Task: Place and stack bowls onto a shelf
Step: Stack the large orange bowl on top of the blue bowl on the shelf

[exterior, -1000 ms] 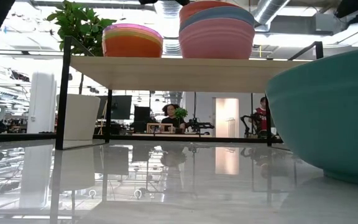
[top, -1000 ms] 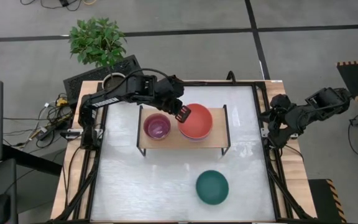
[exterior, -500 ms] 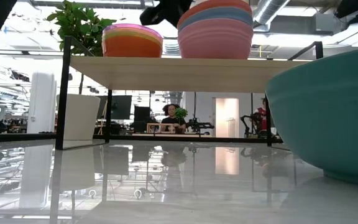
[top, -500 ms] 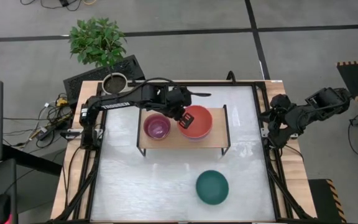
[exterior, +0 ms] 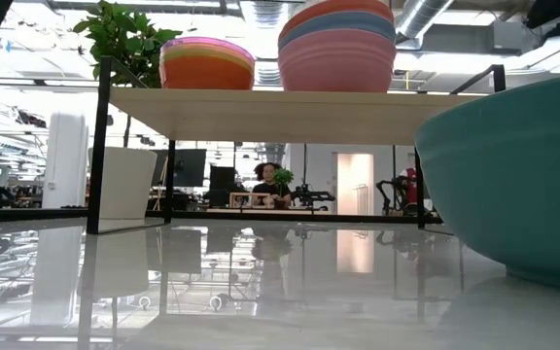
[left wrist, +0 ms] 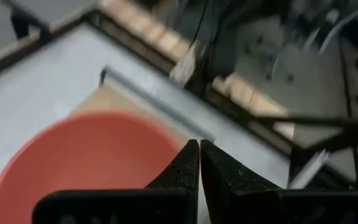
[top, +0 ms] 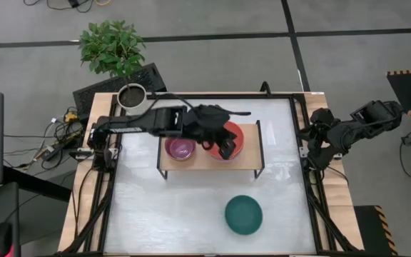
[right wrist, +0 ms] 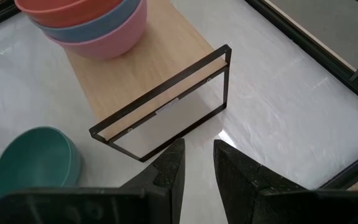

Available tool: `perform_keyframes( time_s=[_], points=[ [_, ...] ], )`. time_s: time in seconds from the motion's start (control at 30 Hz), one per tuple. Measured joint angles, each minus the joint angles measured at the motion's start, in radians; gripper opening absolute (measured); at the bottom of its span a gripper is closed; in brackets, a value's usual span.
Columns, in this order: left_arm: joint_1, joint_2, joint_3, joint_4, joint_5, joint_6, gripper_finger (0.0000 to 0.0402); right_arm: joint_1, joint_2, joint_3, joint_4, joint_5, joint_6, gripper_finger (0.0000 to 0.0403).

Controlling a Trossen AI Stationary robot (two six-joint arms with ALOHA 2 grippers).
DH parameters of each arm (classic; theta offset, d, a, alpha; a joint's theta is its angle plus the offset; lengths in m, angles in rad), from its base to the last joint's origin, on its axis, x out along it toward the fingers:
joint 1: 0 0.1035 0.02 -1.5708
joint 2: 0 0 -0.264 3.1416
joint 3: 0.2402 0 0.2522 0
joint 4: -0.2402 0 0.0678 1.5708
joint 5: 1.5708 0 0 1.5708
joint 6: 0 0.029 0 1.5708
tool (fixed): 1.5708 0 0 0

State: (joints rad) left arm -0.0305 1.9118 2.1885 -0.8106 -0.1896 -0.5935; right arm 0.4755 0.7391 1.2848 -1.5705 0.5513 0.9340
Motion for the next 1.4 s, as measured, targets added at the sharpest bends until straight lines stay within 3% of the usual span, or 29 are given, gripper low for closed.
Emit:
perform_keyframes(
  time_s=[0.2, 0.47, 0.97, 1.4],
  points=[
    [-0.060, 0.002, -0.088, 0.218, -0.185, 0.021, 0.0000, 0.000, 0.000, 0.000, 0.000, 0.000, 0.000, 0.0113],
    [-0.081, 0.005, -0.244, 0.399, -0.265, -0.002, 0.0000, 0.000, 0.000, 0.000, 0.000, 0.001, 0.000, 0.0113],
    [-0.087, 0.001, -0.377, 0.459, -0.283, -0.093, 0.0000, 0.000, 0.000, 0.000, 0.001, 0.002, 0.000, 0.0113],
    [-0.083, 0.017, -0.370, 0.458, -0.217, -0.107, 0.0000, 0.000, 0.000, 0.000, 0.000, 0.002, 0.000, 0.0113]
  ],
)
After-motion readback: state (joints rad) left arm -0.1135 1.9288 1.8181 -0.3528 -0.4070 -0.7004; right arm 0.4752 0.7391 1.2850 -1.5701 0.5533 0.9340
